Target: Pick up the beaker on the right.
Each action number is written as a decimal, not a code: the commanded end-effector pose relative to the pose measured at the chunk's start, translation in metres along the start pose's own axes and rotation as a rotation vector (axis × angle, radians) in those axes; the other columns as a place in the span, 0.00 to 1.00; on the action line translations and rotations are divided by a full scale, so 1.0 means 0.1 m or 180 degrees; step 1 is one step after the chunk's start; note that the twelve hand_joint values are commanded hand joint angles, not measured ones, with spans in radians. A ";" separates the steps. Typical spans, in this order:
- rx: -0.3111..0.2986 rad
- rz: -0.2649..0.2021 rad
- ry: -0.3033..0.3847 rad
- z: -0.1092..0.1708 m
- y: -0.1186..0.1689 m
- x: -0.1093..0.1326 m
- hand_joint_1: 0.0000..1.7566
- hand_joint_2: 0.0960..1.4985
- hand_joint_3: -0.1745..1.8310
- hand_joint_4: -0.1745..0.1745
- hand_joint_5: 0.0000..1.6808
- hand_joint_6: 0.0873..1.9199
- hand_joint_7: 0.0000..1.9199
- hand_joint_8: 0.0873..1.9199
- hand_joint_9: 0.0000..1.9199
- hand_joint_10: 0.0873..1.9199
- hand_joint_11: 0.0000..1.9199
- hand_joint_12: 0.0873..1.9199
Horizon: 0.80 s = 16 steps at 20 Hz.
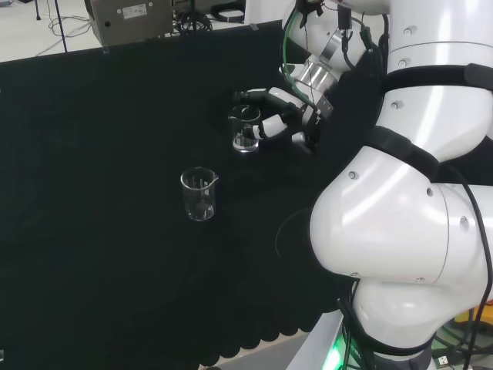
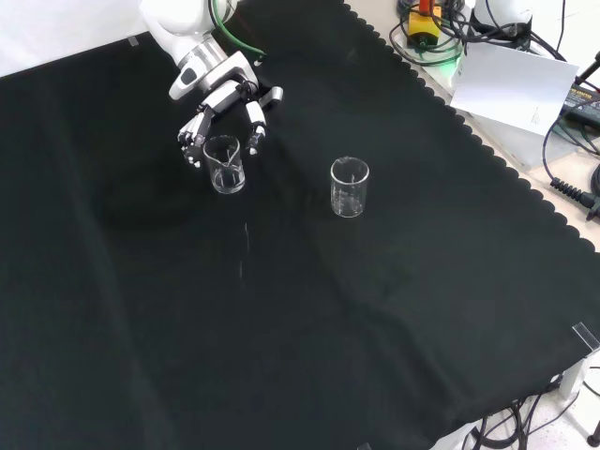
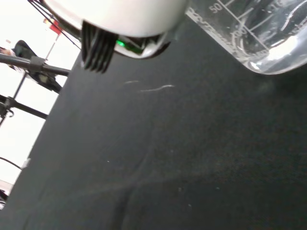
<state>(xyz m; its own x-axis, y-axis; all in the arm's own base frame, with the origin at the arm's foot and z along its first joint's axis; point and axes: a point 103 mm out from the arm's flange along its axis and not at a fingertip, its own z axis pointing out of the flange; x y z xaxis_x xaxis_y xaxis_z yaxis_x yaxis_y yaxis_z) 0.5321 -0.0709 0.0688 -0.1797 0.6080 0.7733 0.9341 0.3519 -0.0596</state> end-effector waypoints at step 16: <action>-0.0066 0.0072 0.0449 0.14 0.07 -0.11 0.66 0.27 0.49 0.46 0.23 0.33 0.25 0.33 0.32 0.24 0.09 0.69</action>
<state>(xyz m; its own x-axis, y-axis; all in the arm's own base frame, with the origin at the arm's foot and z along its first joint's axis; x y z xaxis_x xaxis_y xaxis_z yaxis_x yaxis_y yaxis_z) 0.5353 -0.0695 0.0536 -0.1193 0.5255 0.8424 0.9427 0.3262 -0.0700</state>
